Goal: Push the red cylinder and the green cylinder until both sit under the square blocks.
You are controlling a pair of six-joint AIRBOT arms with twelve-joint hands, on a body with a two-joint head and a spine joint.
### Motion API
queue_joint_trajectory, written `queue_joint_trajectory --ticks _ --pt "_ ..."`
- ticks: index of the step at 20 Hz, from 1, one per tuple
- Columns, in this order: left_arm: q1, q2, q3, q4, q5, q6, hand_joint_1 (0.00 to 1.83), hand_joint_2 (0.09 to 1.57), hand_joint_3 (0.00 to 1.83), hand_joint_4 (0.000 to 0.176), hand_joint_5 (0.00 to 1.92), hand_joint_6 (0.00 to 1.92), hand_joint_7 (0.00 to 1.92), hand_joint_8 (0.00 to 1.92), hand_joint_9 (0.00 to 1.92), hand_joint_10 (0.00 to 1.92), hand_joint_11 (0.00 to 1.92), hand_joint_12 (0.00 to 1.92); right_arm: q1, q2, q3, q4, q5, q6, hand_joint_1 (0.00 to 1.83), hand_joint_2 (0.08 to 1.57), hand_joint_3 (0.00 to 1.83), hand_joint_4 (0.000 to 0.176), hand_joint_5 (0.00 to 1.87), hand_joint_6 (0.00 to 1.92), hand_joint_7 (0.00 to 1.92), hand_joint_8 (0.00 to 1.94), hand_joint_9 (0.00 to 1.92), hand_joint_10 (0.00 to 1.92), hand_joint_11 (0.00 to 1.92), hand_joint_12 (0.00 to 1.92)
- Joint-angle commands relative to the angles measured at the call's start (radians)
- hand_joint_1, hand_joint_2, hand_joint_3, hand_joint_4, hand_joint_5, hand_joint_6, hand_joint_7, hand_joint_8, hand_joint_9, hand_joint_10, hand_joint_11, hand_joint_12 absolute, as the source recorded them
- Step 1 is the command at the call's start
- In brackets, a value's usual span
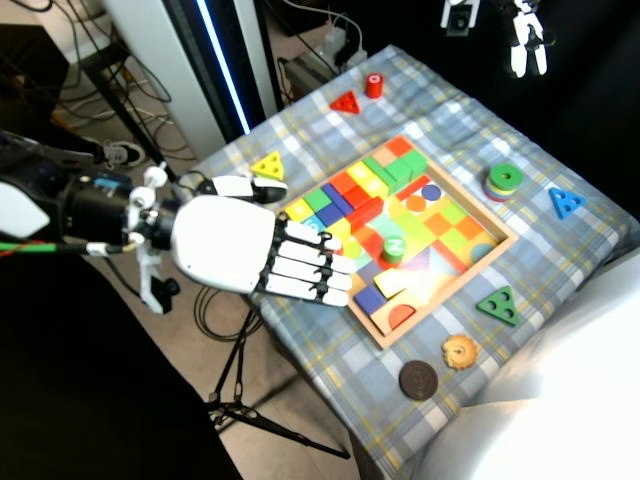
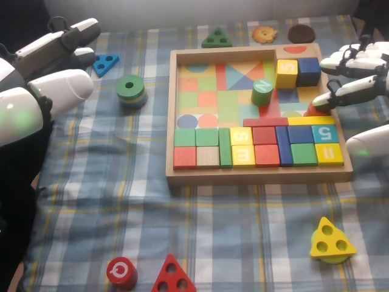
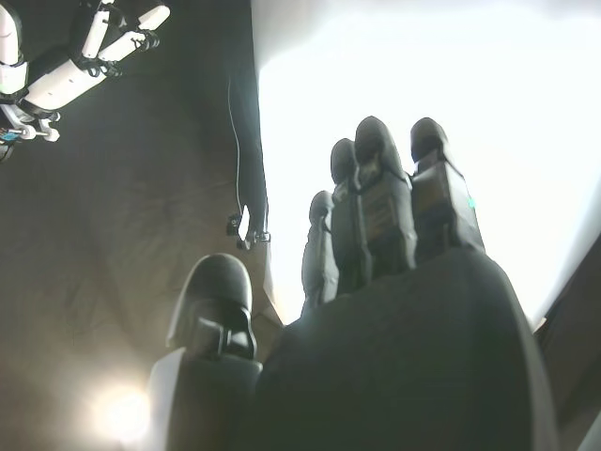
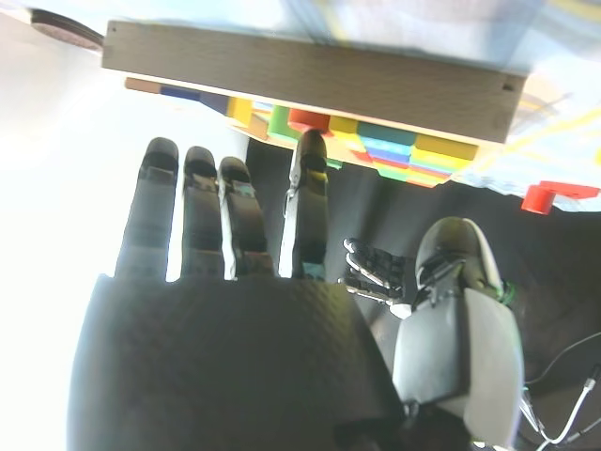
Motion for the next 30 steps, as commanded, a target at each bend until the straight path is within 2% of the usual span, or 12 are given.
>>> queue_joint_trajectory --ticks 1,5,9,15,19,22,23,24,25,30 --pt "-0.005 0.001 0.0 0.006 -0.118 -0.009 0.0 1.36 0.0 0.163 0.16 0.0 0.32 0.0 0.33 0.01 0.0 0.18 0.002 0.005 -0.002 0.023 0.066 -0.001 0.0 1.01 0.0 0.176 0.44 0.0 0.0 0.0 0.0 0.0 0.0 0.0" --pt "-0.002 0.001 0.0 0.007 -0.118 -0.009 0.0 1.34 0.0 0.174 0.16 0.0 0.34 0.0 0.33 0.01 0.01 0.18 0.001 0.018 -0.01 0.024 0.066 -0.001 0.0 1.02 0.0 0.176 0.42 0.0 0.0 0.0 0.0 0.0 0.0 0.0" --pt "0.002 0.001 -0.001 0.007 -0.12 -0.01 0.0 1.35 0.0 0.16 0.16 0.0 0.33 0.0 0.33 0.0 0.0 0.18 0.001 0.034 -0.02 0.038 0.087 -0.001 0.0 1.02 0.0 0.176 0.43 0.0 0.0 0.0 0.0 0.0 0.0 0.0" --pt "0.007 0.0 -0.003 0.006 -0.121 -0.015 0.0 1.36 0.0 0.166 0.15 0.0 0.33 0.0 0.34 0.0 0.0 0.18 0.014 0.045 -0.027 0.116 0.197 -0.032 0.0 1.0 0.0 0.176 0.4 0.0 0.0 0.0 0.0 0.0 0.0 0.0" --pt "0.007 0.001 -0.003 0.006 -0.121 -0.015 0.0 1.36 0.0 0.172 0.14 0.0 0.33 0.0 0.33 0.0 0.0 0.18 0.065 -0.025 0.011 0.117 0.2 -0.059 0.0 0.99 0.0 0.176 0.42 0.01 0.0 0.0 0.0 0.0 0.0 0.0" --pt "0.006 0.002 -0.003 0.006 -0.12 -0.016 0.0 1.37 0.0 0.164 0.15 0.0 0.31 0.0 0.33 0.0 0.0 0.18 0.097 -0.099 0.062 0.113 0.197 -0.037 0.0 1.04 0.01 0.157 0.41 0.0 0.0 0.0 0.0 0.0 0.0 0.0" --pt "0.006 0.002 -0.003 0.007 -0.119 -0.016 0.0 1.36 0.0 0.168 0.15 0.0 0.32 0.0 0.33 0.0 0.0 0.18 0.113 -0.12 0.081 0.097 0.187 -0.021 0.0 1.04 0.02 0.157 0.42 0.0 0.0 0.0 0.0 0.0 0.0 0.0" --pt "0.005 0.002 -0.003 0.007 -0.119 -0.016 0.0 1.35 0.0 0.17 0.14 0.0 0.32 0.0 0.32 0.0 0.0 0.15 0.131 -0.139 0.095 0.077 0.173 -0.01 0.0 1.04 0.01 0.172 0.41 0.0 0.0 0.0 0.0 0.0 0.0 0.0" --pt "0.005 0.002 -0.003 0.007 -0.119 -0.016 0.0 1.35 0.0 0.171 0.14 0.0 0.32 0.0 0.32 0.0 0.0 0.15 0.145 -0.151 0.103 0.063 0.159 -0.008 0.0 1.03 0.01 0.175 0.41 0.0 0.0 0.0 0.0 0.0 0.0 0.0" --pt "0.005 0.002 -0.002 0.008 -0.119 -0.016 0.0 1.34 0.0 0.165 0.16 0.0 0.33 0.0 0.32 0.0 0.01 0.13 0.168 -0.173 0.117 0.026 0.124 -0.008 0.0 1.05 0.01 0.176 0.37 0.0 0.0 0.0 0.0 0.0 0.0 0.0"
